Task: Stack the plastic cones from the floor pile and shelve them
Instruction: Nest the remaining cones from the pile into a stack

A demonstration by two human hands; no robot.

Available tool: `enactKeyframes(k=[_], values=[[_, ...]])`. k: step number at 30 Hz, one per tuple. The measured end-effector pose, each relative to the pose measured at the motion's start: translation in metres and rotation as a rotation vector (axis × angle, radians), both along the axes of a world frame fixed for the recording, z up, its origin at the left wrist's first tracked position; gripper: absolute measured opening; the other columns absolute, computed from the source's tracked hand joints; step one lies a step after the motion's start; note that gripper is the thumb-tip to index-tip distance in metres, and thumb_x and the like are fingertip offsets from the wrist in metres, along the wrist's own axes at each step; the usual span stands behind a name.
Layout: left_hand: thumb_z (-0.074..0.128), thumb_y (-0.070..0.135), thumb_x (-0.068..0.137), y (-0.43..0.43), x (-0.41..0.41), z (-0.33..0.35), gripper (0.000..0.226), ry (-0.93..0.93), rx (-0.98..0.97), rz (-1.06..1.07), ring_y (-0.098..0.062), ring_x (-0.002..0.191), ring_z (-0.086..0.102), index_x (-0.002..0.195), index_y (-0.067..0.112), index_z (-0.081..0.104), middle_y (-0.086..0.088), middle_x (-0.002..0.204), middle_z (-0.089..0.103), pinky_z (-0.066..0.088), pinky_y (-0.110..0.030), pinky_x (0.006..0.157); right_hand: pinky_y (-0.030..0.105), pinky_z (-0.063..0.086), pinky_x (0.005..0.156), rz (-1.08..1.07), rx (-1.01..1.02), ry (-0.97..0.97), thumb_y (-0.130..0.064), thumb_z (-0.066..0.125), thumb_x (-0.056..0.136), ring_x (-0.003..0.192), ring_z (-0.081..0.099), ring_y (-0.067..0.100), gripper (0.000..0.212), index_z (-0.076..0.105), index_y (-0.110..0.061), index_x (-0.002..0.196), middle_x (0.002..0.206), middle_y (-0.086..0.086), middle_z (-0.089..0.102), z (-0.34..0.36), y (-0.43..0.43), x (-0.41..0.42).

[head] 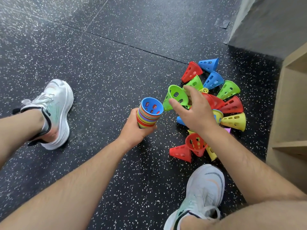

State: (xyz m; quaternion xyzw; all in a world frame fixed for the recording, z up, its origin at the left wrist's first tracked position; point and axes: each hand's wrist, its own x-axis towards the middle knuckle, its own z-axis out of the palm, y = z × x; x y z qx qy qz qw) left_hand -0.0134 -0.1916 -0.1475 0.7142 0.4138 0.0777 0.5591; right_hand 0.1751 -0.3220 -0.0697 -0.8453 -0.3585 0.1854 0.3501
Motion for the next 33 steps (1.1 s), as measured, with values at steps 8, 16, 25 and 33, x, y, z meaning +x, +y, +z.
enactKeyframes(k=[8,16,25,33], values=[[0.092,0.019,0.074,0.000,-0.001,0.002,0.070,0.018,-0.009,-0.019,-0.004,0.096,0.067,0.125,0.027,0.044,0.008,0.111,0.067,0.053,-0.027,0.089,0.013,0.025,0.104,-0.043,0.100,-0.027,-0.062,0.048,0.093,0.134,0.042,0.009,0.072,0.048,-0.012,0.145,0.144,0.001,0.051,0.003,0.004,-0.007],[0.087,0.031,0.066,-0.001,-0.003,0.002,0.067,0.031,-0.002,-0.050,-0.018,0.103,0.071,0.118,0.041,0.046,0.003,0.114,0.070,0.057,-0.050,0.095,0.021,0.019,0.114,0.287,-0.090,0.047,-0.050,0.058,0.094,0.141,0.035,0.018,0.070,0.041,-0.013,0.151,0.152,0.002,0.045,-0.008,0.018,-0.036],[0.089,0.033,0.063,-0.009,0.000,0.006,0.066,0.023,-0.004,-0.053,-0.015,0.098,0.072,0.114,0.047,0.049,0.006,0.111,0.071,0.058,-0.051,0.092,0.027,0.022,0.119,0.291,-0.136,0.088,-0.048,0.066,0.091,0.143,0.032,0.013,0.070,0.042,-0.020,0.151,0.153,-0.005,0.043,-0.003,-0.002,-0.030],[0.087,0.032,0.065,-0.041,0.015,0.011,0.064,0.014,-0.005,-0.182,-0.015,0.097,0.070,0.116,0.041,0.050,0.009,0.106,0.071,0.058,-0.044,0.092,0.034,0.042,0.096,0.018,0.011,-0.264,-0.020,0.061,0.090,0.105,0.054,0.022,0.020,0.069,-0.016,0.108,0.109,-0.001,0.063,-0.016,-0.066,0.003]])
